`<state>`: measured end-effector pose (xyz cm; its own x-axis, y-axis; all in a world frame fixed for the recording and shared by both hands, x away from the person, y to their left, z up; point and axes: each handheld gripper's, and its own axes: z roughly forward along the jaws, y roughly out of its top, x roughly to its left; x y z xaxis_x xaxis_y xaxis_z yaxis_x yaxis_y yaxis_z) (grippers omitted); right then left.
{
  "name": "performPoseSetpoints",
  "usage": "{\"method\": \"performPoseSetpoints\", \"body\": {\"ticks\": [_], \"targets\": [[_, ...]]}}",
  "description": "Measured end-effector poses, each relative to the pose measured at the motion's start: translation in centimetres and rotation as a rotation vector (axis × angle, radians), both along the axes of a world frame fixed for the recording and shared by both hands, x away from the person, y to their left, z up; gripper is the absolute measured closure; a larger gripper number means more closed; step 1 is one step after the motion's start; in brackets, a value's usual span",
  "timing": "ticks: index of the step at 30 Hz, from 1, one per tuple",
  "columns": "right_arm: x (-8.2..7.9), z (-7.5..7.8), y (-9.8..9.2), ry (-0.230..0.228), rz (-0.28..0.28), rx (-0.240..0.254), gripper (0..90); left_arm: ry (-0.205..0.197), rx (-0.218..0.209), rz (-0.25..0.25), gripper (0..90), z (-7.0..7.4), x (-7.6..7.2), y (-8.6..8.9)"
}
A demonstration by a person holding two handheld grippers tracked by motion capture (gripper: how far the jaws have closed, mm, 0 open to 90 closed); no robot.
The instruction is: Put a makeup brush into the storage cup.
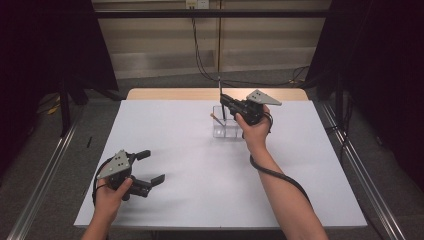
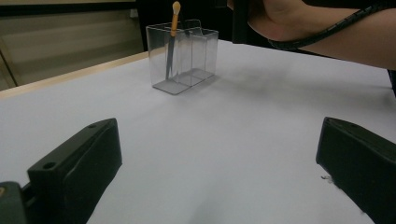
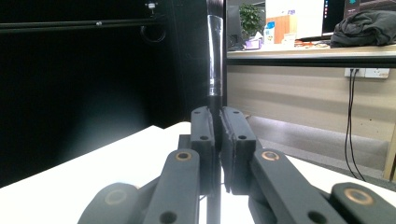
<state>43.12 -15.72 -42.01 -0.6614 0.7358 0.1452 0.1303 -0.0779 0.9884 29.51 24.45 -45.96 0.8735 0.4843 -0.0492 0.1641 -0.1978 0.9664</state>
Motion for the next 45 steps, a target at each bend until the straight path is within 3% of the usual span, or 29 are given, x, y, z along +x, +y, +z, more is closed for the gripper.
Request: {"method": "performPoseSetpoints", "body": {"ticks": [45], "targets": [[-0.9,-1.2,-0.7,0.033,0.004,-0.047,85.0,-0.004,0.0,-0.003,0.2,0.1,0.0,-0.1]]}}
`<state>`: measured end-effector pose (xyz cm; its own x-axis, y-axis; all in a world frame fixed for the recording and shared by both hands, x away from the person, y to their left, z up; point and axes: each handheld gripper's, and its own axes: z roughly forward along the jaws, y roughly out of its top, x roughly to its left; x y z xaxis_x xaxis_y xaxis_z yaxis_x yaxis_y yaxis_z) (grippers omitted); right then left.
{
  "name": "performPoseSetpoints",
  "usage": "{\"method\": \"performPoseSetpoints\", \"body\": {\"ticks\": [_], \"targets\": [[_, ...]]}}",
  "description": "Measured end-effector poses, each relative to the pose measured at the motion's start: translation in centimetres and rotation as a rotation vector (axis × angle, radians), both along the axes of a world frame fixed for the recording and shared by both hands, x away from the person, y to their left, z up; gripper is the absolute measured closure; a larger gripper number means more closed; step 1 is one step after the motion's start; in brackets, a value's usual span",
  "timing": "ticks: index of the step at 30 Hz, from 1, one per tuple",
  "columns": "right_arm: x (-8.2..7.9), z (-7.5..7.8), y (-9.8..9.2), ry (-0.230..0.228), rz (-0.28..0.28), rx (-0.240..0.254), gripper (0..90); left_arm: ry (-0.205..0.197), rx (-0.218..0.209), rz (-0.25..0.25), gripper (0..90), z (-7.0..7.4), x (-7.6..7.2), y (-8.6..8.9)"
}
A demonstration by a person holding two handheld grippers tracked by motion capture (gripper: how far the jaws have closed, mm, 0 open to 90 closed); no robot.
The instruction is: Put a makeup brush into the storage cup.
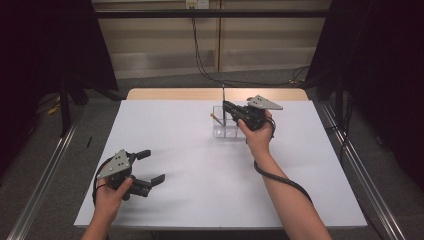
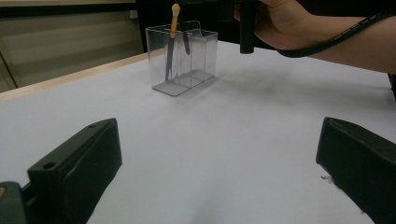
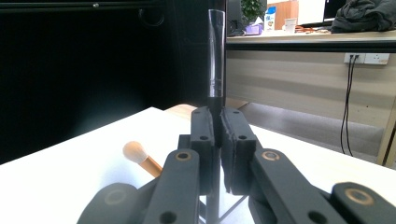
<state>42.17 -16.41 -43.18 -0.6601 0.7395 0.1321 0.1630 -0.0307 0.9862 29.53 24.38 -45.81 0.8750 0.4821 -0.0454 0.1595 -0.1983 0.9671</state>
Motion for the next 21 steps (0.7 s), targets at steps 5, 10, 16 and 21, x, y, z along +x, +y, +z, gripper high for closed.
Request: {"method": "performPoseSetpoints", "body": {"ticks": [5,10,16,21], "targets": [[-0.09,-0.04,-0.11,0.006,0.004,-0.002,85.0,0.003,0.002,-0.001,0.2,-0.03,0.02,-0.04],[-0.21,-0.08,-0.26,0.007,0.003,0.0,84.9,0.002,0.003,-0.002,0.2,-0.03,0.03,-0.06],[-0.29,-0.02,-0.44,0.021,0.021,0.025,71.1,-0.003,0.008,-0.003,0.2,-0.02,0.06,-0.04],[-0.43,0.0,-0.52,0.041,0.033,0.039,49.2,-0.003,0.007,-0.002,0.2,-0.02,0.06,-0.07]]}}
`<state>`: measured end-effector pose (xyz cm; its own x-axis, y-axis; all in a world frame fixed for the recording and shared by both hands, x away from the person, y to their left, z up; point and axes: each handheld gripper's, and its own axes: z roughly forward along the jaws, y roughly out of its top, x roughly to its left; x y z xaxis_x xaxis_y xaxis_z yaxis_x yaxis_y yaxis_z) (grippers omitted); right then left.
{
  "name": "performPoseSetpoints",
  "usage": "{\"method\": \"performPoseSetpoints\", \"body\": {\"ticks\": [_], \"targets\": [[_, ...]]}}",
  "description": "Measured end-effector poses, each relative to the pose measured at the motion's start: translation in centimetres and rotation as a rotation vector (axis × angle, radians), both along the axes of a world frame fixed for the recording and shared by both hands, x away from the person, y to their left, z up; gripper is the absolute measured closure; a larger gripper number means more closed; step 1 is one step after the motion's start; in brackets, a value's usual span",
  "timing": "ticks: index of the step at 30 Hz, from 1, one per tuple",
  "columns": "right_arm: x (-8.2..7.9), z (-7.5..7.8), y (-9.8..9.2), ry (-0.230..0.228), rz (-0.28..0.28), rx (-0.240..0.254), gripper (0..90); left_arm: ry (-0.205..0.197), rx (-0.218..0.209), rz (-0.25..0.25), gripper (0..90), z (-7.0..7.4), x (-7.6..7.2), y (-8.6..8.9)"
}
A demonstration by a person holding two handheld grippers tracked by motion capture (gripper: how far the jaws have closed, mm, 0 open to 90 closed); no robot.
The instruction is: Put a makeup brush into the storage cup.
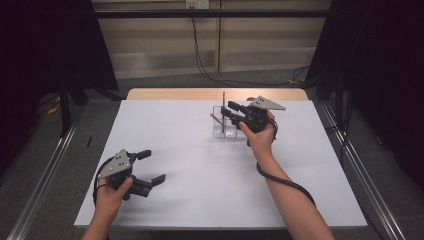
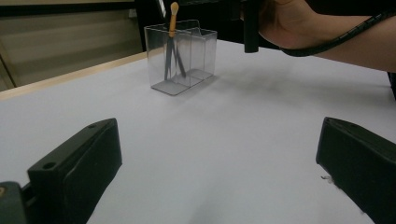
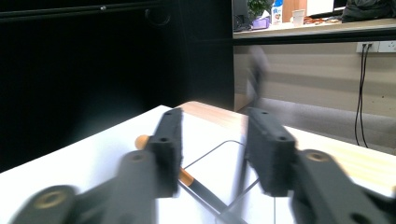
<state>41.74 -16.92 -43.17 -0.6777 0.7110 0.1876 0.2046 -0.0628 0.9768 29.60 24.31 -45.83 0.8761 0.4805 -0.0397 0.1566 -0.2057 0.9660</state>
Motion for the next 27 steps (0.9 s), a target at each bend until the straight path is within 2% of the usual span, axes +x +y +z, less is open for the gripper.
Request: {"method": "performPoseSetpoints", "body": {"ticks": [4,9,20,27], "targets": [[-0.2,0.3,-0.1,0.005,0.011,0.017,36.3,0.004,0.002,0.0,0.2,0.0,0.0,0.0],[-0.6,0.7,-0.5,-0.005,0.023,0.012,27.2,0.007,-0.003,-0.001,0.2,0.0,0.0,-0.1],[-1.4,0.9,-1.7,0.023,0.04,-0.023,17.5,0.001,0.008,-0.004,0.2,0.0,0.1,-0.2],[-2.0,1.1,-2.1,0.01,0.052,-0.035,15.7,0.004,0.008,-0.004,0.2,0.0,0.1,-0.3]]}}
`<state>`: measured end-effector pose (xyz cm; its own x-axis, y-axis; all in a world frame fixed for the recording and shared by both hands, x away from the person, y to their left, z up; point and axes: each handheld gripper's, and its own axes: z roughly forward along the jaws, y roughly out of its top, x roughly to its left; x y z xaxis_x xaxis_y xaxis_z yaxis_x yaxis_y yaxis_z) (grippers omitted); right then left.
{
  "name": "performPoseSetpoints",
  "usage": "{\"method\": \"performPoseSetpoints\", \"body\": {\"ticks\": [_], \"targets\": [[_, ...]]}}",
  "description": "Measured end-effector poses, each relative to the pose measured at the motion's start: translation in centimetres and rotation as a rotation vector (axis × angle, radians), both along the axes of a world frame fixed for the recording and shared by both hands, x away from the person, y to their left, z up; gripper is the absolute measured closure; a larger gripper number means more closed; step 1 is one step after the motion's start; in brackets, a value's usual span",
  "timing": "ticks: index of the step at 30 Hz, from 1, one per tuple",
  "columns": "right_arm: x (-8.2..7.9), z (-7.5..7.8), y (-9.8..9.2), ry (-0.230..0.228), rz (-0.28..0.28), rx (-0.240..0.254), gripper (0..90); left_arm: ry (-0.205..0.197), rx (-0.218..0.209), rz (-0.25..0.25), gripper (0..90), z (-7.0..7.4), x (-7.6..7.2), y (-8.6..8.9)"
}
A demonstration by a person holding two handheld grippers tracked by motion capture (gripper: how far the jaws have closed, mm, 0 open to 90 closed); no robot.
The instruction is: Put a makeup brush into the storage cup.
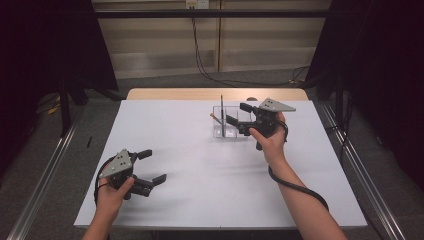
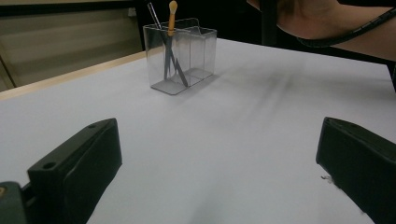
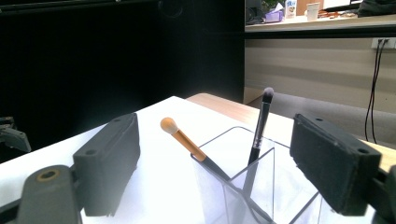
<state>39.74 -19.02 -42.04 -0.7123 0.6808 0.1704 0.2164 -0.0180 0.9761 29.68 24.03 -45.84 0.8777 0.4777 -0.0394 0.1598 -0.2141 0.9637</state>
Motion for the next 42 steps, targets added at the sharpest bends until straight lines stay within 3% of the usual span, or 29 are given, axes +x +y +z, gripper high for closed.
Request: {"method": "performPoseSetpoints", "body": {"ticks": [8,15,27,42], "targets": [[-0.5,-0.2,-0.8,0.013,0.016,-0.022,11.2,0.0,0.0,0.003,0.2,0.0,0.0,0.0],[-1.3,0.1,-1.4,-0.011,0.054,-0.033,6.2,0.001,-0.002,0.004,0.2,0.0,0.0,0.0],[-2.5,0.6,-1.7,-0.019,0.071,-0.073,5.8,-0.008,-0.002,0.013,0.2,0.1,0.0,0.2],[-3.2,0.6,-2.4,-0.023,0.075,-0.066,5.8,-0.009,-0.017,0.002,0.2,0.1,0.5,-0.3]]}}
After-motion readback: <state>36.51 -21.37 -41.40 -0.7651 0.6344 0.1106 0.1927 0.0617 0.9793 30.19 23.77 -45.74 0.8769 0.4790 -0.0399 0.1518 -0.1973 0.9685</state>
